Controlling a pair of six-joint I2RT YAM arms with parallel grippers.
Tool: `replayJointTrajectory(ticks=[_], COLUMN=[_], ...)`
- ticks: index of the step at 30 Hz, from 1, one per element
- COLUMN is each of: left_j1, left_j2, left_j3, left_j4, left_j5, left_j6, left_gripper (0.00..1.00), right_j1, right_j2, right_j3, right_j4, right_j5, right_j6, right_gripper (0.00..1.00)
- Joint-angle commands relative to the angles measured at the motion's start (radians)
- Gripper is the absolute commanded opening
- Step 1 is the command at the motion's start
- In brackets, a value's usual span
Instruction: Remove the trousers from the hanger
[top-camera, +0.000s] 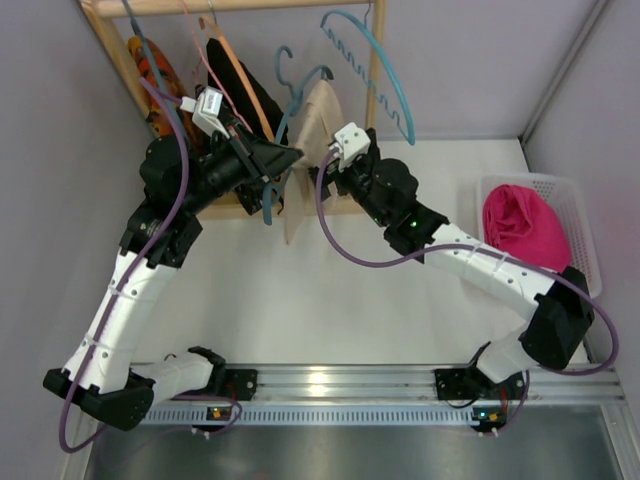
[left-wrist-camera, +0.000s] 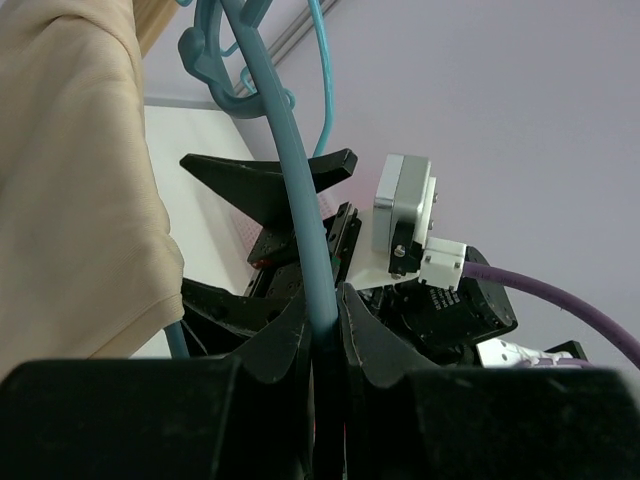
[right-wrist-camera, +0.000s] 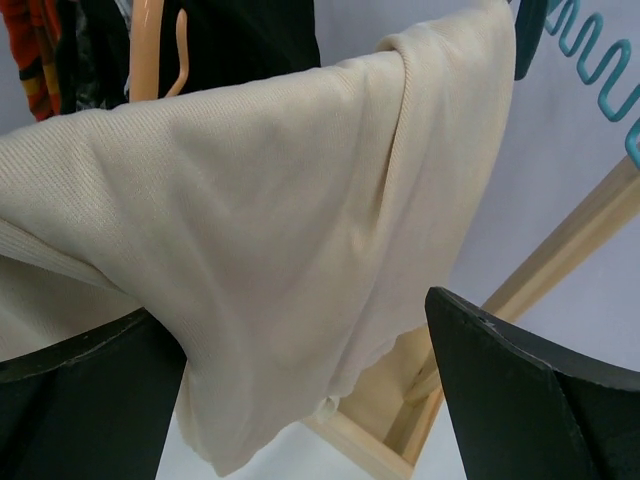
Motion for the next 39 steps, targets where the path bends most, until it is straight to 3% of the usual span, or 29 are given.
replayJointTrajectory(ticks=[1,5,13,15,16,19,25,27,31,39], left_j1=[-0.004,-0.004,-0.009,-0.009,-0.009,-0.007,-0.009,-0.009,-0.009,-0.011], left_j2=[-0.014,-0.008,-0.009,-0.014,-0.017,-0.023,-0.025,-0.022,-0.017,-0.014], left_j3=[0.058,0.055,0.06,0.054,0.052,0.041,0.03,0.027,0.03,0.03], left_j4=[0.177,0.186,0.191,0.191,0.192,0.191,0.192,0.191,0.197,0.207], left_j5=[0.015,0.02,0.028,0.026,0.026,0.024,0.024,0.024,0.029,0.043], left_j6=[0.002,-0.014,-0.014,-0.012,-0.012,-0.011,-0.011,-0.011,-0.015,-0.014], left_gripper=[0.0,0.0,0.0,0.0,0.0,0.0,0.0,0.0,0.0,0.0], right_j1=[-0.009,-0.013,-0.032,-0.044,-0.052,-0.087,-0.128,-0.138,-0.144,-0.147], right_j2=[0.005,0.019,0.075,0.08,0.083,0.074,0.027,0.017,-0.001,0.0], right_j3=[0.058,0.067,0.098,0.102,0.104,0.11,0.089,0.076,0.055,0.047], right_j4=[0.037,0.005,-0.01,-0.004,0.002,0.0,-0.027,-0.036,-0.058,-0.115], right_j5=[-0.01,-0.16,-0.179,-0.148,-0.122,-0.114,-0.192,-0.24,-0.346,-0.453], right_j6=[-0.011,0.001,-0.016,-0.017,-0.013,0.007,-0.014,-0.025,-0.062,-0.105], right_gripper=[0.98,0.99,0.99,0.93,0.82,0.66,0.56,0.59,0.74,0.75])
